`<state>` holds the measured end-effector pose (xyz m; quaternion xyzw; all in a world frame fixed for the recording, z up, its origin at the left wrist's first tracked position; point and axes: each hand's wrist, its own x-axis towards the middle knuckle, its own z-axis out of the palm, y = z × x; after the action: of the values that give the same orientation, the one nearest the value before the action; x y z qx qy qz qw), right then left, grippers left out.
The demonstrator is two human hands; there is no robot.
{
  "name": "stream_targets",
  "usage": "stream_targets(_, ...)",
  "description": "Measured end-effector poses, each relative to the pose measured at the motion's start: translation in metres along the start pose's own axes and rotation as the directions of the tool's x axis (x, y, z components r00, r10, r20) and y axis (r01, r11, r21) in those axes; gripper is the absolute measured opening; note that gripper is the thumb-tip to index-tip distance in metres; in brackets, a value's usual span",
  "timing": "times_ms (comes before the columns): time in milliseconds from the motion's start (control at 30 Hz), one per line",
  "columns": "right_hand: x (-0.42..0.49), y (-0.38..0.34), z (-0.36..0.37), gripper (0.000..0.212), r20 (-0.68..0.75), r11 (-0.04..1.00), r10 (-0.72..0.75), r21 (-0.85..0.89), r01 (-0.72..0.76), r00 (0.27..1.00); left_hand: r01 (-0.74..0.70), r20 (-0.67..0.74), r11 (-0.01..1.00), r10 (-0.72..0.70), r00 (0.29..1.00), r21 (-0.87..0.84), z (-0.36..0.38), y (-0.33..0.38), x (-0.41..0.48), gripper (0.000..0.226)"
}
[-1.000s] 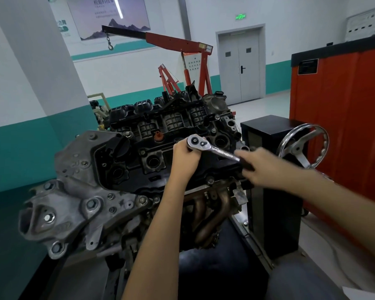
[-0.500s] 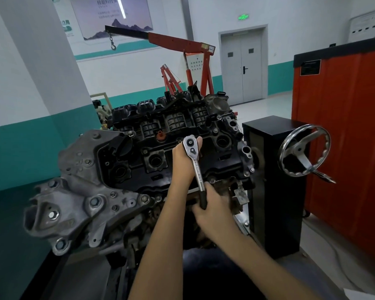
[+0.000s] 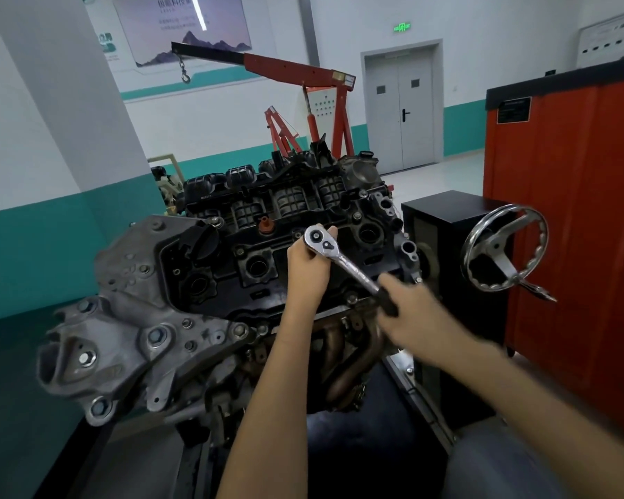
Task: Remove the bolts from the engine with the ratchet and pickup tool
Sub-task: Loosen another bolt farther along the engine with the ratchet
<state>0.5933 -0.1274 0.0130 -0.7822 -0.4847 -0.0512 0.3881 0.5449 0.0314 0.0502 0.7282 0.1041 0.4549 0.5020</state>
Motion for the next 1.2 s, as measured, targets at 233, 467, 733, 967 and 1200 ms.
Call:
stream_targets(233, -0.014, -0.052, 0.072, 0.031, -0.044, 0.897, 0.128, 0.431, -0.097, 0.991, 0.07, -0.056, 0.996, -0.067, 0.996, 0.054, -0.001, 0.006, 0.006, 0.048)
stream_targets(467, 0.04, 0.019, -0.067, 0.02, 0.213, 0.925, -0.119, -0.331, 0.186, 0.97, -0.059, 0.046, 0.989, 0.053, 0.998, 0.137, -0.002, 0.005, 0.007, 0.05)
stream_targets(733, -0.002, 0.002, -0.001, 0.023, -0.009, 0.999, 0.031, -0.02, -0.031, 0.999, -0.063, -0.065, 0.997, 0.066, 0.996, 0.049, 0.005, -0.008, -0.001, 0.028)
stream_targets(967, -0.019, -0.056, 0.074, 0.027, -0.072, 0.859, 0.182, 0.497, -0.123, 0.981, -0.013, -0.11, 0.998, 0.02, 0.994, 0.062, 0.006, -0.005, 0.005, 0.05)
stream_targets(1200, 0.027, 0.016, -0.054, 0.028, 0.154, 0.975, -0.064, -0.2, 0.095, 0.986, -0.051, 0.04, 0.989, 0.046, 0.998, 0.136, 0.002, 0.001, 0.006, 0.041)
